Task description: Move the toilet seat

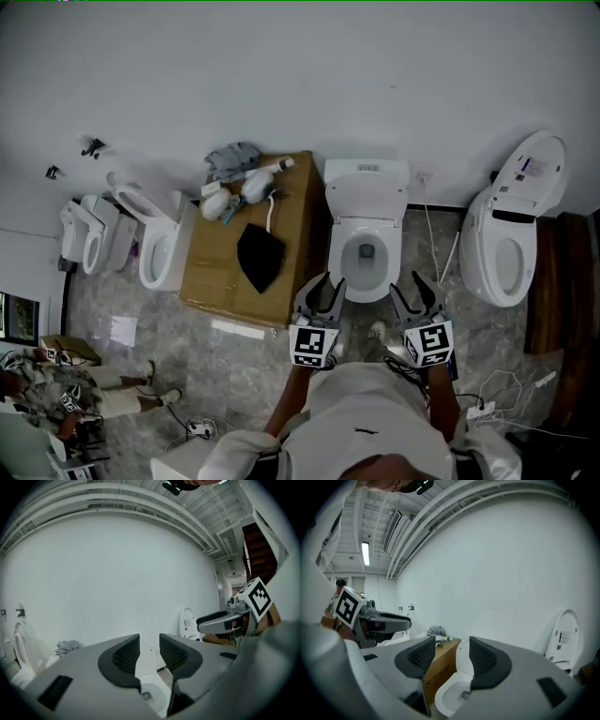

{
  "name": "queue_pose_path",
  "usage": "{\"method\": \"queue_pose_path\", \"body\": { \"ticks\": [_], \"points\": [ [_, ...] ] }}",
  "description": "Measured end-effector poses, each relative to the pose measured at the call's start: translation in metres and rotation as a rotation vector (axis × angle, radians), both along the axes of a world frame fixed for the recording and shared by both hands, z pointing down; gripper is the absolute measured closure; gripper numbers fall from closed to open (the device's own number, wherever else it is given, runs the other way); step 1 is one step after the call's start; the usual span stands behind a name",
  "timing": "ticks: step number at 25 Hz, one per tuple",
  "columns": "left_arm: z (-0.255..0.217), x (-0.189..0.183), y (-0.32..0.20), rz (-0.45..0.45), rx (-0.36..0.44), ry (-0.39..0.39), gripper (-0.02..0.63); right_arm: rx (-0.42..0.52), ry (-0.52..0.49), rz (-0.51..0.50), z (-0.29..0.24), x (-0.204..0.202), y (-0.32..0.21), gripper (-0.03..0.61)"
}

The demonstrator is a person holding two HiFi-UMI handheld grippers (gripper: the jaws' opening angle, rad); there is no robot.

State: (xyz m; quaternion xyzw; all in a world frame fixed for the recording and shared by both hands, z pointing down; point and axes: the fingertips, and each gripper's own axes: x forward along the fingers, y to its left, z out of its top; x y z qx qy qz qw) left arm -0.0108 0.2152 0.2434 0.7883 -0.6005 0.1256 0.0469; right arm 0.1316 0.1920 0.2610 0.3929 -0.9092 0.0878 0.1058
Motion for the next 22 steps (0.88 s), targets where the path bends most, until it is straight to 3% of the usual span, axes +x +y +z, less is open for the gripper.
{"method": "queue_pose_path", "body": {
  "ticks": [11, 22],
  "points": [
    [0.025, 0.011, -0.037, -0.02, -0.068, 0.001, 0.482, -0.065, 0.003, -0.027, 0.023, 0.007, -0.044, 0.344],
    [0.057, -0.01, -0.072, -0.008, -0.119, 0.034, 0.482, -0.119, 0.028, 0.008, 0.051, -0.006, -0.077, 0.344]
  ]
}}
